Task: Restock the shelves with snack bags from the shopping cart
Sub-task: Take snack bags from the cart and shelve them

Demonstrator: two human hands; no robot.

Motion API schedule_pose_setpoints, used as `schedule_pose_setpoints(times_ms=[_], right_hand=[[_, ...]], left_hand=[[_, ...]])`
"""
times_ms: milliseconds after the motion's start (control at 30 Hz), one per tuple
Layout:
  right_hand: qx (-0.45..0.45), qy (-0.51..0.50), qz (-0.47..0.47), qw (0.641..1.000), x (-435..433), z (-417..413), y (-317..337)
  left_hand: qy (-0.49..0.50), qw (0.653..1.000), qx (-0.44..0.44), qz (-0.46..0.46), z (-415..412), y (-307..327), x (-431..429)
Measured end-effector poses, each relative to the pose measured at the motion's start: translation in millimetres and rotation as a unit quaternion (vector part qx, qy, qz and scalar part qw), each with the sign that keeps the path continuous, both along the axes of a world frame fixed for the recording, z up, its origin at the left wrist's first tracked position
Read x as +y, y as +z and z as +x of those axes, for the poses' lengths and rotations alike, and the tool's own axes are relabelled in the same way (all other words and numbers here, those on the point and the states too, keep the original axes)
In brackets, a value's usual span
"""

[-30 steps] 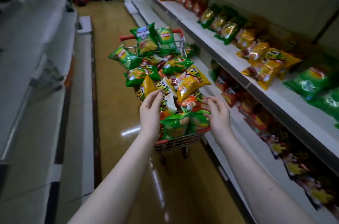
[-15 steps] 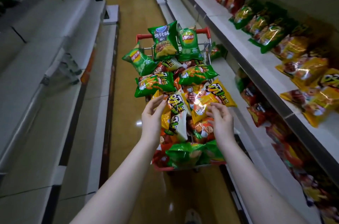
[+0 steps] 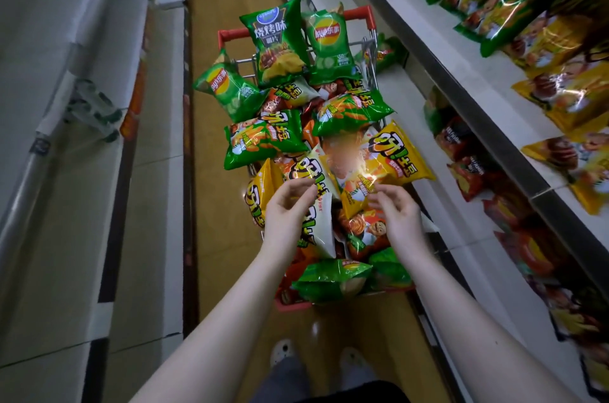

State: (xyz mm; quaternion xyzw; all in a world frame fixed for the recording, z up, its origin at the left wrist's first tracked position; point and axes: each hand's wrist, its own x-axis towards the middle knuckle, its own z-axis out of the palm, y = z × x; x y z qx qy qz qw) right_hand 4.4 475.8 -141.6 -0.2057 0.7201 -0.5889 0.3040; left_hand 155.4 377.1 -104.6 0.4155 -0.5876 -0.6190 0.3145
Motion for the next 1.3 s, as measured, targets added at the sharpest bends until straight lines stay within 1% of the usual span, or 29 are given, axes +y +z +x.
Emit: schedule_pose_setpoints(times_ms=[133,267,333,400,433,500,600,667,733,800,867,1133,1300], right_hand=[[0.043,0.024,0.056,0.997,12,3,-13],[0.082,0.058,0.109,0.989,35,6,-24],[0.152,0.092,0.174,0.969,47,3,-33],[0.242,0.144,0.268,0.921,58,-1,-40],[0.265,0.169,0.307,0.898,63,-3,-41],[0.281,0.204,0.349,0.871,72,-6,-42],[0.327,0.25,0.383,0.827,83,-10,-47],[0.36,0.272,0.397,0.799,85,-11,-53],[0.373,0.272,0.4,0.792,85,-11,-58],[0.383,0.265,0.399,0.79,85,-12,-61],[0.397,0.256,0.399,0.786,85,-12,-61],[0.411,0.244,0.392,0.786,82,-16,-47],[0.403,0.259,0.392,0.785,75,-15,-31]], left_hand=[[-0.09,0.995,-0.036,0.003,12,-23,12],[-0.104,0.992,-0.071,-0.013,19,-36,31],[-0.125,0.986,-0.094,-0.052,21,-40,39],[-0.159,0.973,-0.131,-0.104,24,-46,44],[-0.179,0.963,-0.158,-0.128,26,-50,47],[-0.217,0.934,-0.224,-0.176,29,-56,50],[-0.246,0.888,-0.303,-0.244,32,-59,58],[-0.272,0.849,-0.359,-0.275,35,-63,63],[-0.292,0.811,-0.416,-0.289,37,-70,68],[-0.292,0.791,-0.442,-0.305,38,-75,71],[-0.283,0.788,-0.445,-0.319,37,-77,73],[-0.267,0.82,-0.383,-0.329,36,-63,65],[-0.272,0.828,-0.369,-0.325,35,-53,60]])
